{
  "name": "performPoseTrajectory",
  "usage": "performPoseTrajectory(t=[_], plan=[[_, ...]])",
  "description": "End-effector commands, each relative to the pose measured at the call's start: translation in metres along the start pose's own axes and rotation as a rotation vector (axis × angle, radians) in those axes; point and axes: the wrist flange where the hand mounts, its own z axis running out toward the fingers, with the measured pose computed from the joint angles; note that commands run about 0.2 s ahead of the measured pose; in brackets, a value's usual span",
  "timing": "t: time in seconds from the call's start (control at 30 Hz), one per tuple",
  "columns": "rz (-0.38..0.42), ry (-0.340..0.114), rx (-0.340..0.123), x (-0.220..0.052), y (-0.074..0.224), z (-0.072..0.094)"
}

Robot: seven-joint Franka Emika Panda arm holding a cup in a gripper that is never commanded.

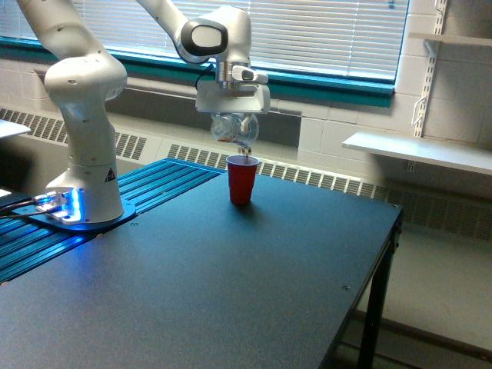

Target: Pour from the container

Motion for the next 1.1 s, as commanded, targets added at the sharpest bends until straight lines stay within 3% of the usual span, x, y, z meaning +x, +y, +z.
performPoseTrajectory(t=[0.03,1.1], plan=[[-0.018,-0.009,-0.016,0.0004,0.0025,-0.0016],[-0.059,-0.036,-0.03,-0.0062,0.0033,-0.0009]])
